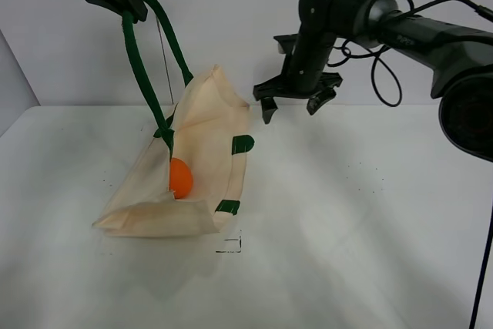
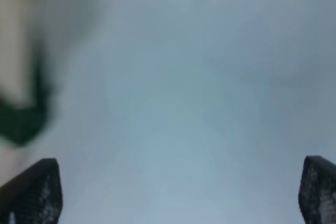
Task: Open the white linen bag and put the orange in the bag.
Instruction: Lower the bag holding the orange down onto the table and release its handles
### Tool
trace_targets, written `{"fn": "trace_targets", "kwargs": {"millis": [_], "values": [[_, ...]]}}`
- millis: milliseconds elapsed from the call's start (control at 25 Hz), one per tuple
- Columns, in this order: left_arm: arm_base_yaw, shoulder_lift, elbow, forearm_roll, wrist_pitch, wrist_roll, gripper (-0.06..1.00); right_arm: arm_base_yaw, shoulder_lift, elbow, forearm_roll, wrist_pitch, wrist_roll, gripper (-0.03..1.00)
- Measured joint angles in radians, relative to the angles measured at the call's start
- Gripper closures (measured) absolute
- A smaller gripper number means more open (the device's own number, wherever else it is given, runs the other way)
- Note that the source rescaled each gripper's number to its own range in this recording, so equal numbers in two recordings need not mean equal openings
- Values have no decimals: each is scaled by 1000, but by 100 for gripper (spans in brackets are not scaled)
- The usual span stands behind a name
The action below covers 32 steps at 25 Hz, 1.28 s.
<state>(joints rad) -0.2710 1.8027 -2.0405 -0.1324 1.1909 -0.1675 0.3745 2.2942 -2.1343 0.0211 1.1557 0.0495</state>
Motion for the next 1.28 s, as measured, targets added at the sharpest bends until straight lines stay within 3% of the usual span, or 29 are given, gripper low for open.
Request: {"fn": "trace_targets", "kwargs": {"millis": [400, 840, 1040, 1280], "values": [[0, 0, 0, 0, 0, 0, 94, -282, 0, 0, -21, 55, -6, -3], [0, 0, 0, 0, 0, 0, 94, -316, -46, 38, -1, 54, -10, -3], [0, 0, 0, 0, 0, 0, 94, -316, -248, 273, -8, 52, -10, -3], [0, 0, 0, 0, 0, 0, 94, -316, -620, 722, -10, 53, -10, -3]]}}
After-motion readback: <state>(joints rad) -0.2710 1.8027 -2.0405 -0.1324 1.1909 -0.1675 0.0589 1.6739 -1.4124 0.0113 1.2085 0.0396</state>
